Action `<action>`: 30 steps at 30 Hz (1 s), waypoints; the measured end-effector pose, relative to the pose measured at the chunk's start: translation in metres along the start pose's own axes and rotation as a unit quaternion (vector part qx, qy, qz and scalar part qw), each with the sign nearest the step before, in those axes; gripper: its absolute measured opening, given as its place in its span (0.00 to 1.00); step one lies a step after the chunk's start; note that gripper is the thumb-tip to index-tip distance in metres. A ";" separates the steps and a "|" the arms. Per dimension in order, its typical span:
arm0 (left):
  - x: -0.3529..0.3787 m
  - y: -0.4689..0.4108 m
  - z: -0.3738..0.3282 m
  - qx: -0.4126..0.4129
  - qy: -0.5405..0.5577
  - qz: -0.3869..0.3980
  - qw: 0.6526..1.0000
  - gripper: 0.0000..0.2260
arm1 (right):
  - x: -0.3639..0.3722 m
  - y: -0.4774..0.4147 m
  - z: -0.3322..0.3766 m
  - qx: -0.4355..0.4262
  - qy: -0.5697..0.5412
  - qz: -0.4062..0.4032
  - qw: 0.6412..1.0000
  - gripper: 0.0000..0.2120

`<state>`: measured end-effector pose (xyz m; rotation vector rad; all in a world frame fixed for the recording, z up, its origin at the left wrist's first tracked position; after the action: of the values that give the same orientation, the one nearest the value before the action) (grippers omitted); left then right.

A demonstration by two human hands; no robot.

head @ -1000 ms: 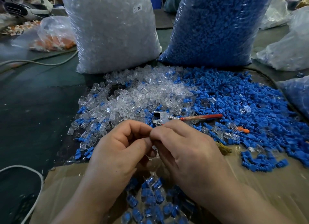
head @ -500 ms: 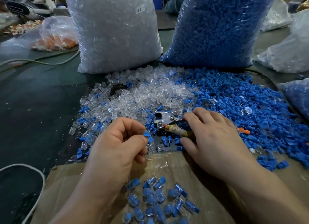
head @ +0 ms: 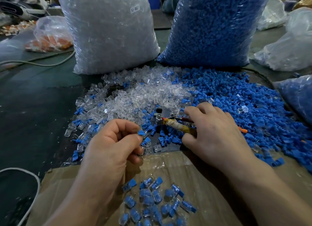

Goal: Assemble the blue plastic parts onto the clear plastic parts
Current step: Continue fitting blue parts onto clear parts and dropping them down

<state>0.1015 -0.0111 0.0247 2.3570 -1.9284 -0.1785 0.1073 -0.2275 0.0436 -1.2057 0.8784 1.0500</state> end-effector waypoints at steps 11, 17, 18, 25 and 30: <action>-0.004 -0.006 0.009 0.021 0.018 -0.022 0.999 0.11 | -0.013 0.008 0.003 -0.043 -0.065 -0.060 0.995 0.26; -0.005 -0.005 0.006 0.073 0.034 -0.023 0.996 0.08 | -0.017 0.020 0.013 -0.149 -0.104 -0.041 0.983 0.27; -0.006 -0.006 0.006 0.084 0.032 -0.020 0.996 0.09 | -0.017 0.020 0.013 -0.152 -0.103 -0.040 0.982 0.28; -0.009 -0.005 0.002 0.123 0.022 0.007 0.992 0.13 | -0.020 0.020 0.010 -0.154 -0.126 -0.033 0.980 0.28; -0.009 -0.003 -0.001 0.136 0.005 0.012 0.991 0.16 | -0.021 0.019 0.011 -0.163 -0.122 -0.017 0.979 0.25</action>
<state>0.1024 -0.0023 0.0259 2.4872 -2.0942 0.1064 0.0823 -0.2193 0.0595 -1.3205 0.5053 1.3174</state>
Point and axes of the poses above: each hand's wrist, its own y-axis away from the middle knuckle, its own x-axis out of the palm, z = x × y, the point moved 2 cm from there along -y, towards the middle knuckle, and after that the axes turned 13 degrees about -z, right-handed, at the moved point
